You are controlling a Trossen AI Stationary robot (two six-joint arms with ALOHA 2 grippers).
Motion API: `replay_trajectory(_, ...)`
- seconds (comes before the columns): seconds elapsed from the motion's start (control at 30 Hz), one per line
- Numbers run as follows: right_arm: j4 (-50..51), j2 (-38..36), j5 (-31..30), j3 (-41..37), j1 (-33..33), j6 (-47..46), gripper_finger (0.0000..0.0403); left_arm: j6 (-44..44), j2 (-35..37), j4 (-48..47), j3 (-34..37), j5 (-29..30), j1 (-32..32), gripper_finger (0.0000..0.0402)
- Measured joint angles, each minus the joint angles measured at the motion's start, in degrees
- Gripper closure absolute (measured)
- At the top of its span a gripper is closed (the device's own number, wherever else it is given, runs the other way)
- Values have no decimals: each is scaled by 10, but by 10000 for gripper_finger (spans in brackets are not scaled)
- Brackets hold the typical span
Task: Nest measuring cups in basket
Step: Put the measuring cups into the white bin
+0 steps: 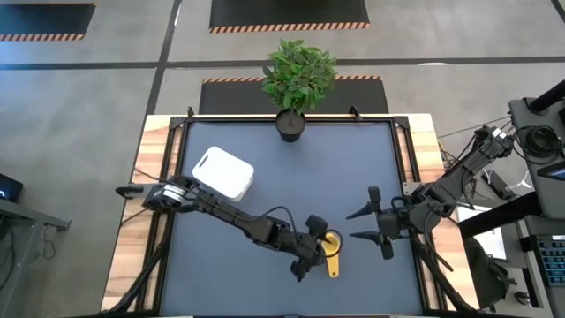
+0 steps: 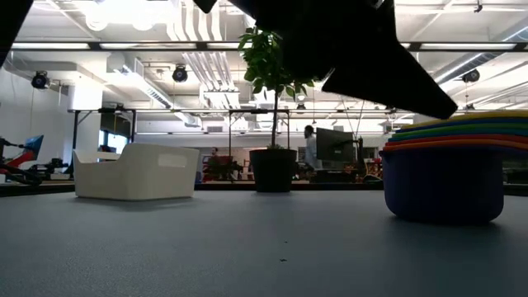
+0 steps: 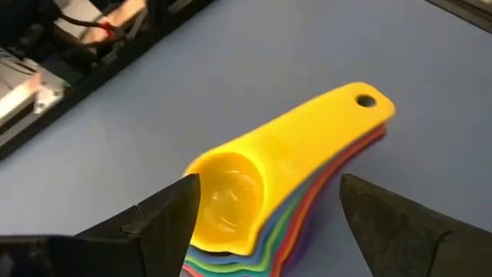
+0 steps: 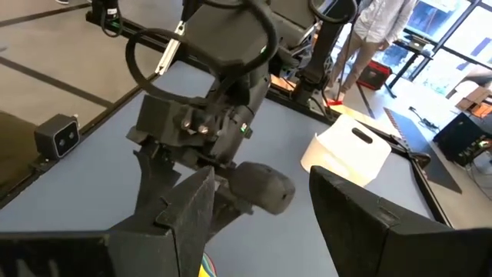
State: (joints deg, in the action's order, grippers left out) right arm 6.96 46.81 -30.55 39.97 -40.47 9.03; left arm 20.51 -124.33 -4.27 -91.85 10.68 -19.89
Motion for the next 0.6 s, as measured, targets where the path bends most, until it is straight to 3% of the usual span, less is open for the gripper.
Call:
replay_trajectory(0.2, 0, 0, -11, 0, 0, 0, 199, 0, -13, 7, 0, -39, 9, 116)
replay_trajectory(0.6, 0, 1, -11, 0, 0, 0, 199, 0, -32, 11, 2, -41, 17, 117)
